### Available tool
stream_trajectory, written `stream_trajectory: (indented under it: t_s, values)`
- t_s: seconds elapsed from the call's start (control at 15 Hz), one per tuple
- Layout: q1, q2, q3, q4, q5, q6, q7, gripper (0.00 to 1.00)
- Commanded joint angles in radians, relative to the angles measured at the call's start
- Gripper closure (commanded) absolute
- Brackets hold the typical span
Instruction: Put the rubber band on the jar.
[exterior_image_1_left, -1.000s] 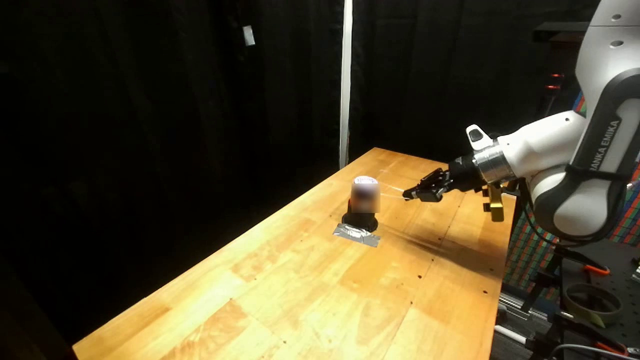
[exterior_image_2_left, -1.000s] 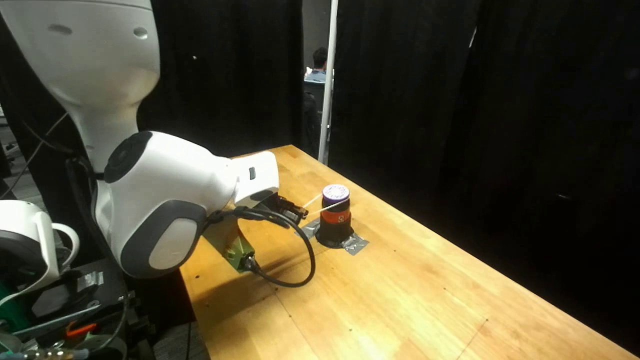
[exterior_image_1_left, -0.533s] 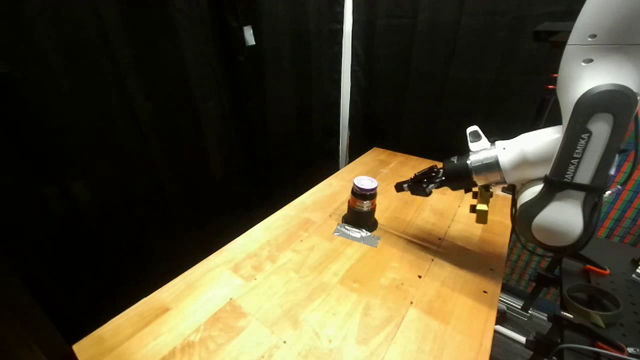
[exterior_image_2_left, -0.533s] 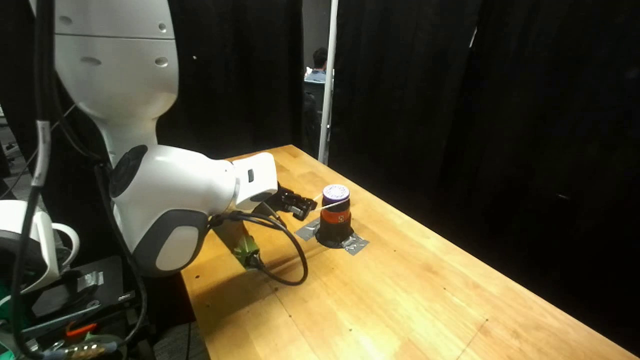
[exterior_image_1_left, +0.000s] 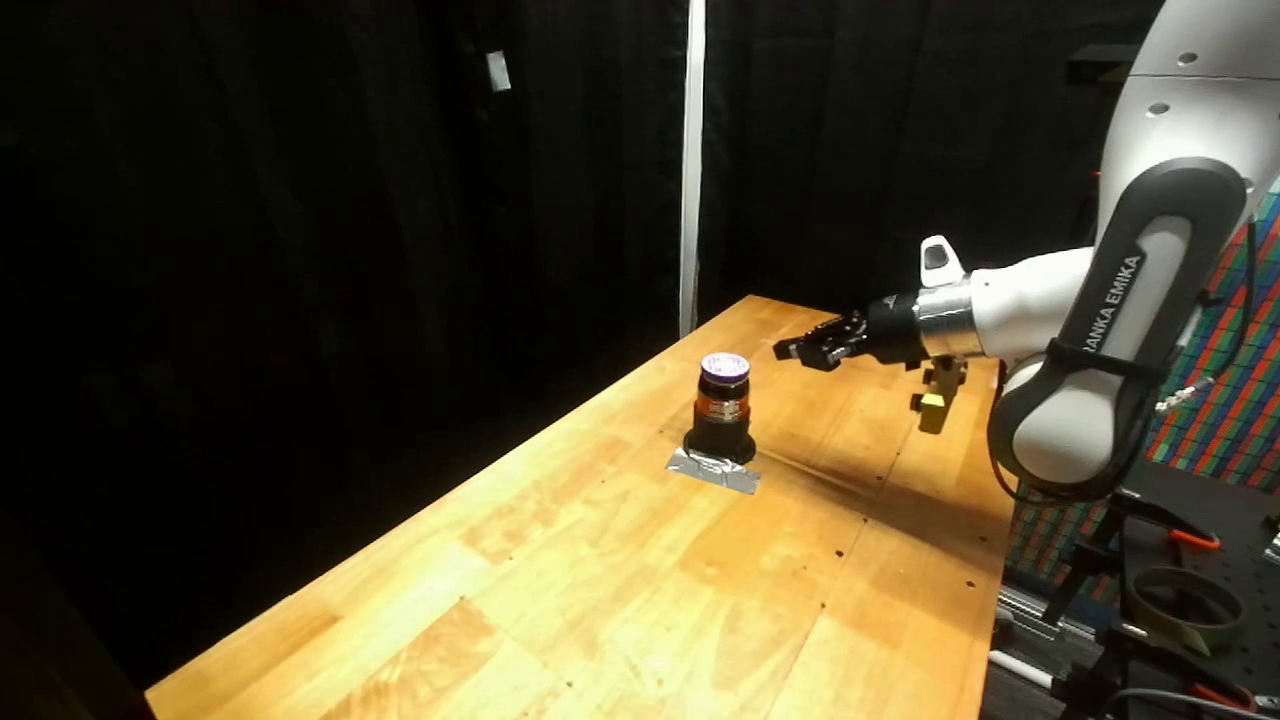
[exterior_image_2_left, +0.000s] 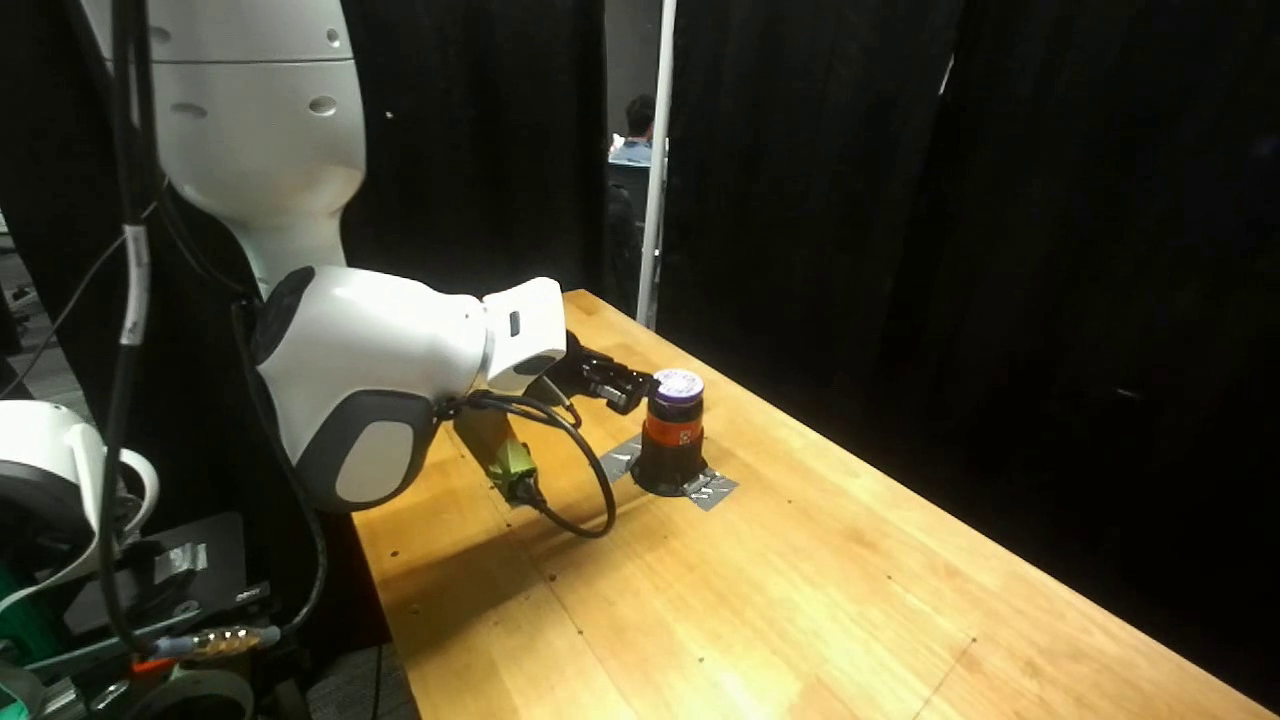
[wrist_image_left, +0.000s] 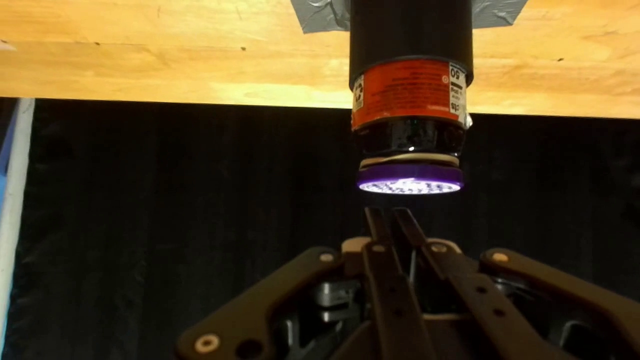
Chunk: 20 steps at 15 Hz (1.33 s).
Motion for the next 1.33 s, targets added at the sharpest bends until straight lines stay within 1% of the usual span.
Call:
stream_trajectory:
  t_s: [0.0, 0.07, 0.13, 0.27, 0.33, 0.4, 0.47, 0.53, 0.6, 0.67, 0.8, 0.93, 1.13, 1.27]
  values:
    - [0.026, -0.151, -0.010, -0.090, 0.077, -0.182, -0.107, 0.63]
    - [0.046, -0.212, -0.016, -0.126, 0.136, -0.260, -0.145, 0.59]
    - [0.079, -0.250, -0.027, -0.133, 0.220, -0.331, -0.201, 0.53]
    - [0.138, -0.331, -0.072, -0.135, 0.392, -0.483, -0.352, 0.37]
    - [0.210, -0.372, -0.150, -0.130, 0.482, -0.566, -0.435, 0.30]
    - [0.312, -0.392, -0.262, -0.123, 0.569, -0.628, -0.518, 0.22]
    - [0.372, -0.368, -0.327, -0.116, 0.661, -0.630, -0.601, 0.15]
    - [0.421, -0.356, -0.380, -0.104, 0.750, -0.638, -0.684, 0.08]
    - [0.449, -0.352, -0.407, -0.098, 0.838, -0.632, -0.764, 0.01]
    - [0.488, -0.345, -0.436, -0.094, 0.928, -0.624, -0.835, 0.00]
    - [0.542, -0.349, -0.462, -0.092, 1.100, -0.608, -0.975, 0.00]
    - [0.578, -0.367, -0.460, -0.086, 1.272, -0.597, -1.114, 0.00]
    - [0.609, -0.418, -0.427, -0.059, 1.526, -0.555, -1.329, 0.01]
    - [0.617, -0.441, -0.399, -0.023, 1.692, -0.503, -1.442, 0.00]
